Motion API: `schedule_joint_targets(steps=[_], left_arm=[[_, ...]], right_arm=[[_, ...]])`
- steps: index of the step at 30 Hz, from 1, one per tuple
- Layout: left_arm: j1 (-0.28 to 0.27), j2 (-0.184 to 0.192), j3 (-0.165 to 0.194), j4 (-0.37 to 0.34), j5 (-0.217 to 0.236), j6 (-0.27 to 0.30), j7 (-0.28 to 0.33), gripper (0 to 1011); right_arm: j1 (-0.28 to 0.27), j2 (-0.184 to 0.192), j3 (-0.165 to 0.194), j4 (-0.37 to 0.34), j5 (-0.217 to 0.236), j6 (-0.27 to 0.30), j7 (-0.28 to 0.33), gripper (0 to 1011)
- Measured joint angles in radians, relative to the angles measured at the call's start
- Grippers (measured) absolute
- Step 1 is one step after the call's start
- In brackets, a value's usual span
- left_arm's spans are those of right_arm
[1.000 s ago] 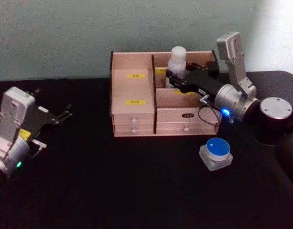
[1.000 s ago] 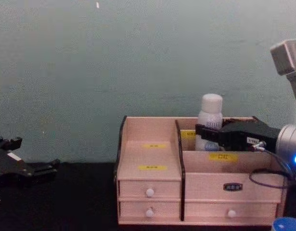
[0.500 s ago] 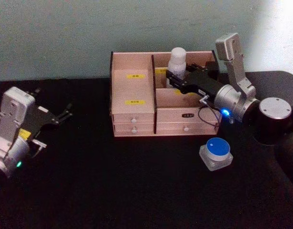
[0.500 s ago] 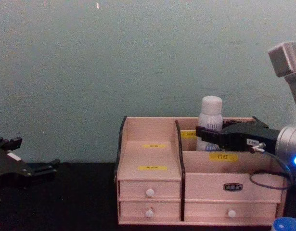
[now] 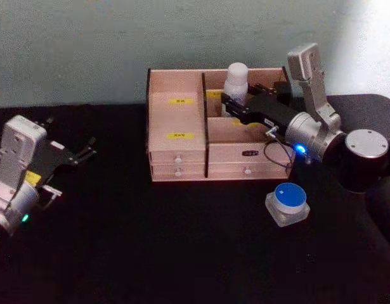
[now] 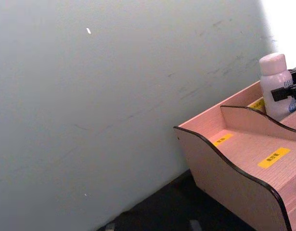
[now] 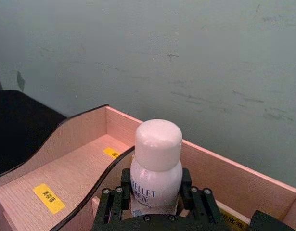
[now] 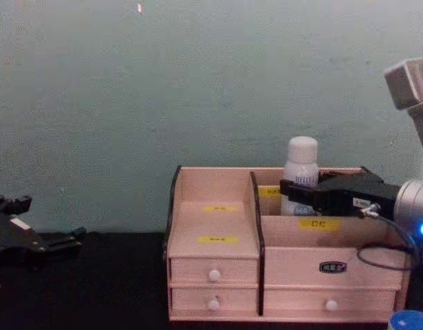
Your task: Pick up the facial cleanser and watermelon frost from the table and place them into the tiered storage box.
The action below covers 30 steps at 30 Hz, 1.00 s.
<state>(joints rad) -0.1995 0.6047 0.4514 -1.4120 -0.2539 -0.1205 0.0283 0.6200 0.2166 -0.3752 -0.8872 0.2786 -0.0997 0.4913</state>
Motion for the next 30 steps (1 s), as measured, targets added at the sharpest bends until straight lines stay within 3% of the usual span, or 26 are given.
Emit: schedule_joint_targets(steps=[16,21,30], left_arm=[[0.000,0.000,0.000,0.000,0.000,0.000,0.000,1001],[0.000,0.000,0.000,0.000,0.000,0.000,0.000,1001],[0.000,0.000,0.000,0.000,0.000,0.000,0.000,1001]], right_arm=[[-0.001,0.000,0.000,-0.001,0.001,0.000,0.000,621],[-0.001,0.000,0.000,-0.001,0.001,0.000,0.000,795],[-0.001,0.000,0.000,-0.001,0.001,0.000,0.000,1002]])
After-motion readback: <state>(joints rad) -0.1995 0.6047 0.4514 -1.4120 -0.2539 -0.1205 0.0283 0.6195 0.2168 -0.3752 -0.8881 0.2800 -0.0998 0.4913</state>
